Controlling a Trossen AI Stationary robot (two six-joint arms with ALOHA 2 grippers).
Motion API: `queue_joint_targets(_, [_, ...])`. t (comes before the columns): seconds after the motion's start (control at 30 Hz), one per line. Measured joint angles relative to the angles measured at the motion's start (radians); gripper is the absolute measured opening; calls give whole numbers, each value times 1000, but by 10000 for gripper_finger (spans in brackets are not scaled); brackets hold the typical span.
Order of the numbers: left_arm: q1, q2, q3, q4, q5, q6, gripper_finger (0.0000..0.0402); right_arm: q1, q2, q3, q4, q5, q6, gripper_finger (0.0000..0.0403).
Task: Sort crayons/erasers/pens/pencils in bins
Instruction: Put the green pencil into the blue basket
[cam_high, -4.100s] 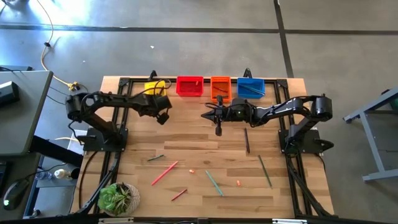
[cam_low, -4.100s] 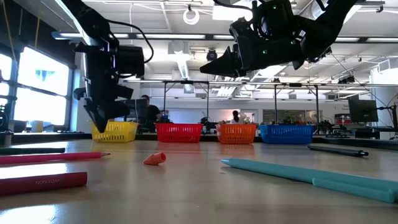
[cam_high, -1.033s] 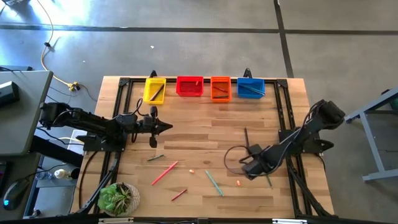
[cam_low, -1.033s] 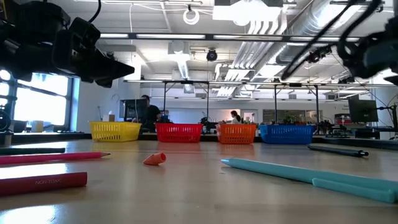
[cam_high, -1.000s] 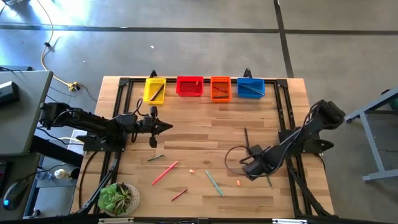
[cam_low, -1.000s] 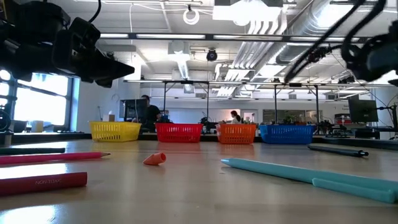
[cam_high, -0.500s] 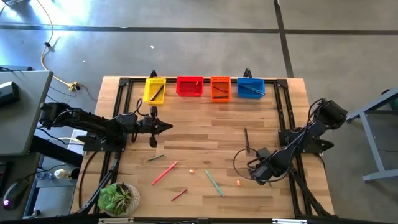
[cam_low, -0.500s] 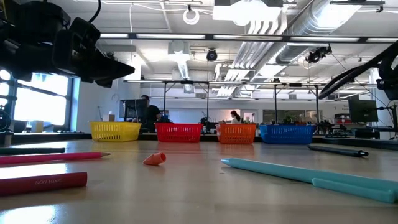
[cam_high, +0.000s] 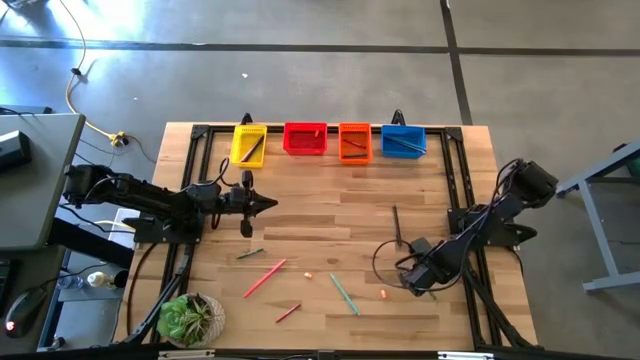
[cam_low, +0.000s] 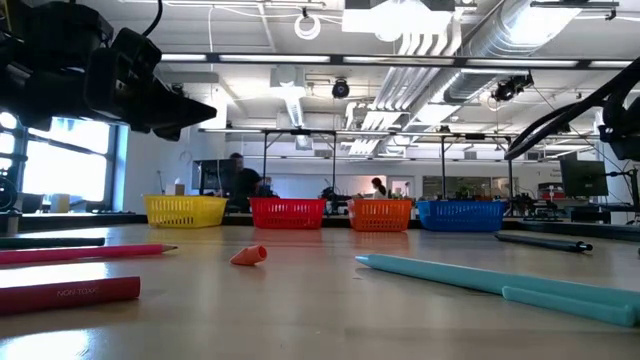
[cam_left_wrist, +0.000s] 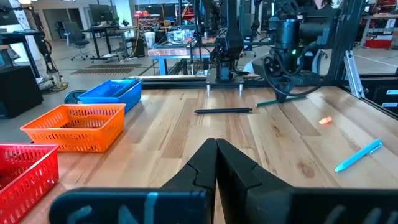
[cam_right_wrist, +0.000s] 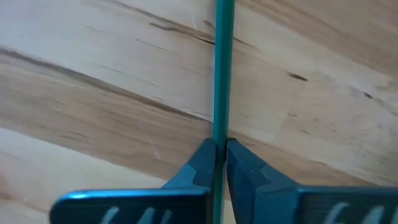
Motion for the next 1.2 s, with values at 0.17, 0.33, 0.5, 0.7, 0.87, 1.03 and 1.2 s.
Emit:
queue_joint_targets(0.17, [0,0,0,0,0,0,0,-44,6,75,-60,48,-89,6])
queue_joint_targets(0.33, [0,0,0,0,0,0,0,-119,5,156,-82,120,-208,8])
queue_joint_targets(0.5, [0,0,0,-1,0,0,0,-224,5,254,-121,184,-392,8])
queue_joint_targets(0.7, [0,0,0,-3,0,0,0,-388,5,422,-252,267,-692,8])
queue_joint_targets(0.87, [0,0,0,-2,0,0,0,-572,7,560,-356,342,-1016,8])
queue_joint_targets(1.03, [0,0,0,-3,0,-3,0,-786,28,663,-426,353,-1334,9])
queue_joint_targets(1.2, [0,0,0,-9,0,-11,0,-993,109,775,-513,389,-1594,9])
